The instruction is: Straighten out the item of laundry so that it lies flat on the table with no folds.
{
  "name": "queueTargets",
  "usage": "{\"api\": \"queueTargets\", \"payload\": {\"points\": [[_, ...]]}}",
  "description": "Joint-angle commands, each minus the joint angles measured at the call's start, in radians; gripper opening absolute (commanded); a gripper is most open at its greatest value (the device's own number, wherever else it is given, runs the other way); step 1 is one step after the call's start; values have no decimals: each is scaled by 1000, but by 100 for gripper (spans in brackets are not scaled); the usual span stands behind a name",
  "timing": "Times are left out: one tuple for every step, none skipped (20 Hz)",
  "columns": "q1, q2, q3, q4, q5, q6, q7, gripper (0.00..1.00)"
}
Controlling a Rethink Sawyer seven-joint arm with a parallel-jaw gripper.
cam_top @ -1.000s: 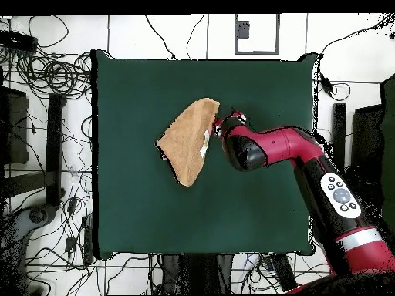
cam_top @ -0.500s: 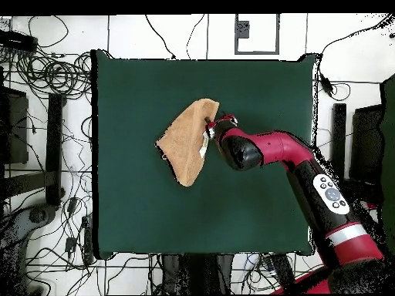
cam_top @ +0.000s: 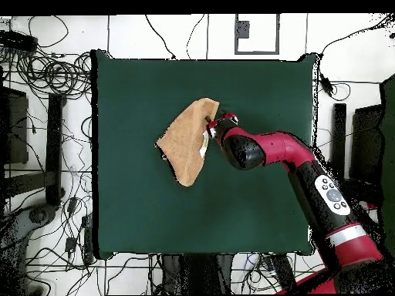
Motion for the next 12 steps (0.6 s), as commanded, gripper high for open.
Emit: {"api": "queueTargets", "payload": {"points": [[49, 47, 31, -56, -12, 112, -304, 100], [50, 46, 30, -56, -13, 109, -304, 100], [50, 45, 30, -58, -11, 111, -307, 100], [49, 46, 31, -60, -12, 110, -310, 100], [47, 48, 33, -62, -12, 108, -313, 100], [45, 53, 37, -65, -9, 109, -316, 100], [43, 57, 41, -68, -7, 109, -319, 100], [40, 67, 46, -73, -2, 112, -326, 100], [37, 78, 51, -77, 4, 116, -333, 100], [33, 89, 62, -82, 12, 121, -345, 100], [29, 100, 67, -86, 15, 124, -354, 100], [29, 107, 69, -90, 18, 129, -360, 100]]}}
